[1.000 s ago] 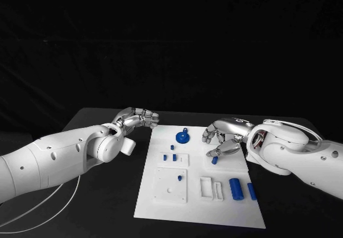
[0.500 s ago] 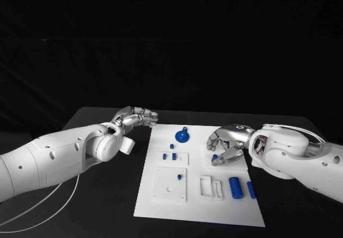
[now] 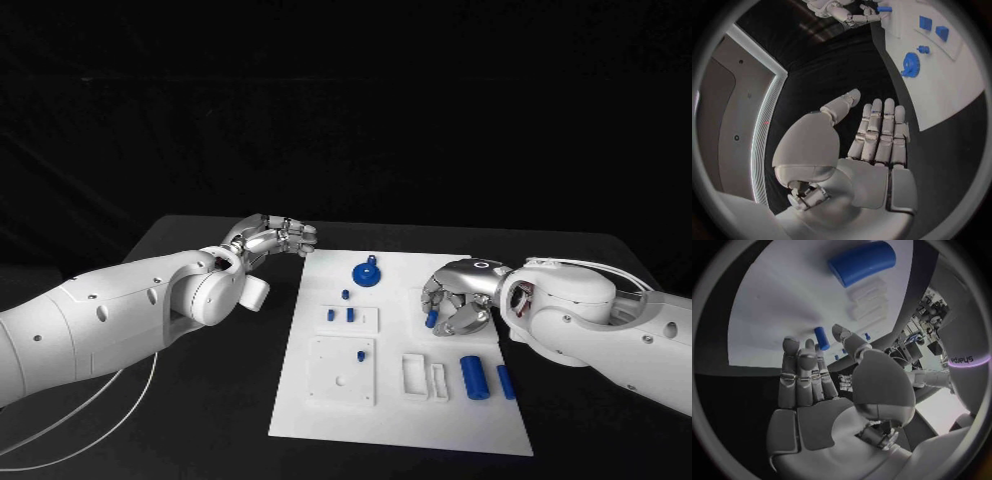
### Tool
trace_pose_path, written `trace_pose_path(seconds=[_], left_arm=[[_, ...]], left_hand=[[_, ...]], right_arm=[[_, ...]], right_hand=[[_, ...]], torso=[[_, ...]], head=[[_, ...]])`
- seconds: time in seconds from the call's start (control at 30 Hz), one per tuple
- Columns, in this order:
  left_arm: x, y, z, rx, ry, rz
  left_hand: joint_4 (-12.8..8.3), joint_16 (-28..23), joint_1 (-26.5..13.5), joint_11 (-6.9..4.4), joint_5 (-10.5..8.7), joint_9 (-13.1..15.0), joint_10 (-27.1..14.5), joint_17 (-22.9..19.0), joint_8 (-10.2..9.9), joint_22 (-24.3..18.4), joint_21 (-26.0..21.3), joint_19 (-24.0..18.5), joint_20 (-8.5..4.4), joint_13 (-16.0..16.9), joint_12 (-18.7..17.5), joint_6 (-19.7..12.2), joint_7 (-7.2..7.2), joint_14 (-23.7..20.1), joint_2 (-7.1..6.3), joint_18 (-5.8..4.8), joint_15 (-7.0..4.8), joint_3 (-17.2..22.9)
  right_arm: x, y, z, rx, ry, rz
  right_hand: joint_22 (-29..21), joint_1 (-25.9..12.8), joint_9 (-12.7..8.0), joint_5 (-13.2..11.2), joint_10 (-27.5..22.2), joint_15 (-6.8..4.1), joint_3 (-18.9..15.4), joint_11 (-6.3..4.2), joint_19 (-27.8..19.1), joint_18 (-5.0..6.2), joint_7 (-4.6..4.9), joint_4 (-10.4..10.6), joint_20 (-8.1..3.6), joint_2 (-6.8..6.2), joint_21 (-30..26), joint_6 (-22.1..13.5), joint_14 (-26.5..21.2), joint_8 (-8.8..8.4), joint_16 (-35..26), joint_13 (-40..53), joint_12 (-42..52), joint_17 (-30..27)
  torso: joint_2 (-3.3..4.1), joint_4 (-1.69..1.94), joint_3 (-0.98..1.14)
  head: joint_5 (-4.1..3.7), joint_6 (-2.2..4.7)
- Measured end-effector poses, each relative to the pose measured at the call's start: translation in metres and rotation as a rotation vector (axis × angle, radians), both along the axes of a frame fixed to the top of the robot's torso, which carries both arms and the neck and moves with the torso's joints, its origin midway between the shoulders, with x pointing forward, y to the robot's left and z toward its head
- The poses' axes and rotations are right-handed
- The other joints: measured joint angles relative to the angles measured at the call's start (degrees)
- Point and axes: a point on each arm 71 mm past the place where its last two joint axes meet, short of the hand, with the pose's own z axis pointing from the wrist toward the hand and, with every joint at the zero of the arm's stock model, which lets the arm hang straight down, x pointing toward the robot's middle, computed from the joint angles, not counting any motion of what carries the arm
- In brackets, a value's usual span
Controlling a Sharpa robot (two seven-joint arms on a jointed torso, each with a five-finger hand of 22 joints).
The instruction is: Assemble the parts on the task board
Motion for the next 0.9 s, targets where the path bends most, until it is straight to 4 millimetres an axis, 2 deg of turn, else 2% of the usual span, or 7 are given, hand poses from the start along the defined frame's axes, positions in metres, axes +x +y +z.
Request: trace_pose_path(seconds=[0.1,0.2,0.3,0.5,0.57,0.67,0.9], left_arm=[[0.0,0.0001,0.0,0.0,0.0,0.0],[0.0,0.0003,-0.0001,0.0,0.001,-0.001],[-0.0001,0.0003,-0.0001,0.0,0.001,-0.001],[-0.0001,0.0005,-0.0001,0.0,0.001,-0.001],[-0.0001,0.0005,-0.0001,0.0,0.002,-0.002],[-0.0001,0.0004,-0.0001,0.0,0.002,-0.002],[-0.0001,0.0001,-0.0002,0.0,0.002,-0.003]], left_hand=[[0.0,0.0,0.0,0.0,0.0,0.0,0.0,0.0,0.0,0.0,0.0,0.0,0.0,0.0,0.0,0.0,0.0,0.0,0.0,0.01,0.0,0.0],[0.0,0.0,0.0,0.0,0.0,0.0,0.0,0.1,0.0,0.0,0.0,0.0,0.0,0.0,0.0,0.0,0.0,0.0,0.0,0.01,0.0,0.0],[0.0,0.0,0.0,0.0,0.0,0.0,0.0,0.1,0.0,0.0,0.0,0.0,0.0,0.0,0.0,0.0,0.0,0.0,0.0,0.01,0.0,0.0],[0.0,0.0,0.0,0.0,0.0,0.0,0.0,0.1,0.0,0.1,0.0,0.0,0.0,0.0,0.0,0.0,0.0,0.0,0.0,0.01,0.0,0.0],[0.0,0.0,0.0,0.0,0.0,0.0,0.0,0.1,0.0,0.0,0.0,0.0,0.0,0.0,0.0,0.0,0.0,0.0,0.0,0.01,0.0,0.0],[0.0,0.0,0.0,0.0,0.0,0.0,0.0,0.1,0.0,0.0,0.0,0.0,0.0,0.0,0.0,0.0,0.0,0.0,0.0,0.0,0.0,0.0],[0.0,0.0,0.0,0.0,0.0,0.0,0.0,0.1,0.2,0.0,0.0,0.0,0.0,0.0,0.0,0.0,0.0,0.0,0.0,0.0,0.0,0.0]], right_arm=[[0.0001,0.0005,-0.0008,-0.005,-0.002,0.0],[0.0,0.0005,-0.0017,-0.007,-0.001,0.0],[-0.0001,0.0005,-0.0024,-0.009,-0.002,0.0],[-0.0004,0.001,-0.0023,-0.009,-0.005,0.001],[-0.0007,0.0014,-0.0023,-0.008,-0.007,0.002],[-0.0014,0.0026,-0.0021,-0.004,-0.013,0.005],[-0.0018,0.0057,-0.0006,0.011,-0.037,0.011]], right_hand=[[0.0,0.0,-0.4,-1.8,0.4,-0.08,2.9,-0.23,0.1,0.0,0.12,2.2,0.1,0.0,0.0,0.2,0.1,0.0,0.0,-0.3,0.0,-0.3],[0.0,0.4,-0.7,-4.3,1.0,-0.14,5.7,-0.33,0.1,0.0,0.01,3.6,0.1,-0.35,0.0,0.7,0.2,0.0,0.0,-0.4,0.0,-0.5],[0.0,0.4,-0.9,-5.7,1.4,-0.21,7.5,-0.6,0.1,0.0,-0.04,4.7,0.11,-0.37,0.0,0.7,0.2,0.0,0.1,-0.4,0.0,-0.6],[0.0,0.7,-1.1,-7.7,2.1,-0.6,10.4,-1.01,0.4,-0.01,-0.26,5.7,0.0,-0.67,0.2,1.5,0.2,0.49,0.3,0.0,0.3,-0.7],[0.0,1.2,-1.1,-8.4,2.8,-0.82,11.9,-1.33,0.5,-0.02,-0.63,6.1,0.08,-0.8,0.2,2.2,0.4,0.86,0.3,0.2,0.7,-0.8],[0.0,1.8,-1.1,-8.5,4.2,-1.5,14.0,-1.93,0.5,-0.02,-1.21,6.5,0.06,-0.13,0.6,3.5,0.2,1.52,0.7,0.9,1.6,-0.8],[0.0,2.5,0.2,-8.9,5.3,-2.24,16.6,-2.66,0.8,-0.02,-2.16,5.8,-0.21,-0.06,1.2,5.3,0.4,3.18,0.9,2.2,2.8,-0.6]], torso=[[0.0,0.02,-0.04],[-0.01,0.02,-0.04],[-0.01,0.02,-0.04],[-0.02,0.02,-0.04],[-0.02,0.02,-0.04],[-0.02,0.01,-0.04],[-0.02,0.01,-0.02]], head=[[0.01,-0.08],[0.04,-0.14],[0.07,-0.18],[0.08,-0.24],[0.08,-0.24],[0.04,-0.3],[0.03,-0.41]])
